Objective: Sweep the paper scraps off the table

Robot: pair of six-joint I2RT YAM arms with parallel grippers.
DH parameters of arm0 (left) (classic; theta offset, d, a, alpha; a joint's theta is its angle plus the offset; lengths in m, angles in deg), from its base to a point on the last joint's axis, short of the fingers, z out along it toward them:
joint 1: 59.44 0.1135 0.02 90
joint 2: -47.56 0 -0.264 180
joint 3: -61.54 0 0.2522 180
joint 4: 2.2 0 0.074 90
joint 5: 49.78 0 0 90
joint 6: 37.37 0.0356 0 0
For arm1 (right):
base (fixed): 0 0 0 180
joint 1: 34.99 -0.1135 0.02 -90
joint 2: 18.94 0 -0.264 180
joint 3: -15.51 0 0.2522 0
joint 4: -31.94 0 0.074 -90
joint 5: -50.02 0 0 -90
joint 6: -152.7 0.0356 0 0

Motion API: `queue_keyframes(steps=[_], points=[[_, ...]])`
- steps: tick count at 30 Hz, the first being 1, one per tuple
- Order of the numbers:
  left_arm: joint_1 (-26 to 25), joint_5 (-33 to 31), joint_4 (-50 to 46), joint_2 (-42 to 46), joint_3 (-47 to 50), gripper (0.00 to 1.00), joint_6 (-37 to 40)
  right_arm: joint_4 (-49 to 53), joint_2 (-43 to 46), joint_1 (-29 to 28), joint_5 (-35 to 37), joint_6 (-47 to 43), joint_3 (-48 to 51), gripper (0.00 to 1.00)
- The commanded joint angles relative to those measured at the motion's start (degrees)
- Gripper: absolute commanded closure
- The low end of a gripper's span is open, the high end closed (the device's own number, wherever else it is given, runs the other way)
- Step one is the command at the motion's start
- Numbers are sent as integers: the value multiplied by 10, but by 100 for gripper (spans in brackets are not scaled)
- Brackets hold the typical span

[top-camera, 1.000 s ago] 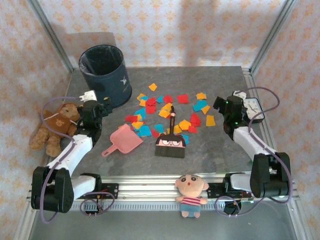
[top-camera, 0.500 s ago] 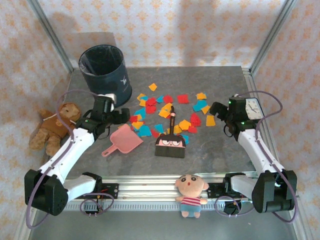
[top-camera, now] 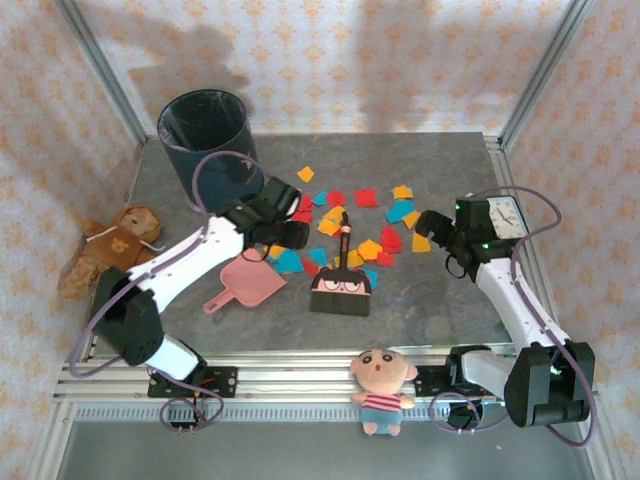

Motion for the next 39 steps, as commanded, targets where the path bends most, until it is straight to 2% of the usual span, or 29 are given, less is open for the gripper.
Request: queue_keyframes(steps=[1,5,11,16,31,39], points=[[-30,-36,-38,-55,-50,44,-41,17,0,-5,7,13,-16,1],[-53,-35,-43,-129,-104,51,-65,23,0,-6,10,16,-16,1],[-79,-25,-57,-206,-169,57,-84,34,-8,-6,17,19,-19,1],[-92,20,-51,-271,-201,64,-91,38,-11,-6,21,23,-20,1],[-97,95,-22,-342,-223,65,-104,47,-25,-6,28,24,-24,1],[-97,92,-23,-355,-218,65,-109,49,-27,-6,33,22,-23,1]])
